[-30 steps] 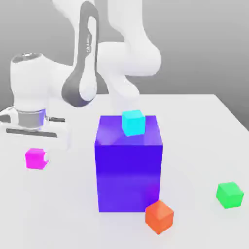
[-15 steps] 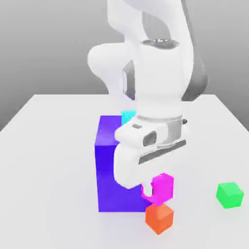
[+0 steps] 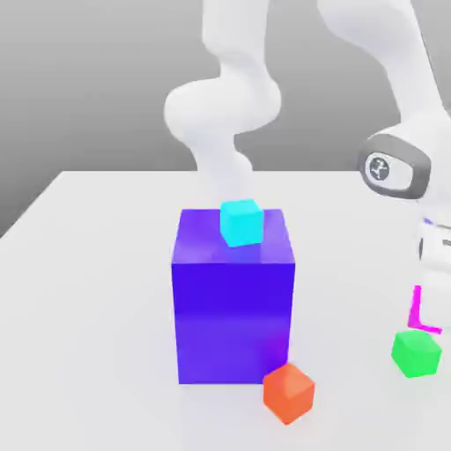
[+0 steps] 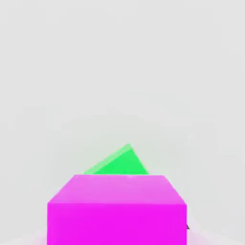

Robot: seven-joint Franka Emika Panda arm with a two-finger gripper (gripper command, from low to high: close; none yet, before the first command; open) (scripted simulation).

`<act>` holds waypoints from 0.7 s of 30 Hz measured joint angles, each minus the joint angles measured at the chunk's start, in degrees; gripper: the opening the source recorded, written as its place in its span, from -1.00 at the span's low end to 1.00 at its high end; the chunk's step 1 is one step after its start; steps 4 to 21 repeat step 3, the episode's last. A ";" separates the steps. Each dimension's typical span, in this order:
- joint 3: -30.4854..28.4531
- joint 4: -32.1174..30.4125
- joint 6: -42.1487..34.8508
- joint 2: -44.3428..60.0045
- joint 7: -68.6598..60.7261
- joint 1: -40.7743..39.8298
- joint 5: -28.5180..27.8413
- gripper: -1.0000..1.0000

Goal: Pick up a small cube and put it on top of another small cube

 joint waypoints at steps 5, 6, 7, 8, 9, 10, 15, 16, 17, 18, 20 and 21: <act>0.00 0.00 0.00 0.00 0.00 0.00 0.00 1.00; 0.00 0.00 0.00 0.00 0.00 0.00 0.00 1.00; 0.00 0.00 0.00 0.00 0.00 0.00 0.00 1.00; 0.00 0.00 0.00 0.00 0.00 0.00 0.00 1.00; 0.00 0.00 0.00 0.00 0.00 0.00 0.00 1.00; 0.00 0.00 0.00 0.00 0.00 0.00 0.00 1.00; 0.00 0.00 0.00 0.00 0.00 0.00 0.00 1.00; 0.00 0.00 0.00 0.00 0.00 0.00 0.00 1.00; 0.00 0.00 0.00 0.00 0.00 0.00 0.00 1.00; 0.00 0.00 0.00 0.00 0.00 0.00 0.00 1.00; 0.00 0.00 0.00 0.00 0.00 0.00 0.00 1.00; 0.00 0.00 0.00 0.00 0.00 0.00 0.00 1.00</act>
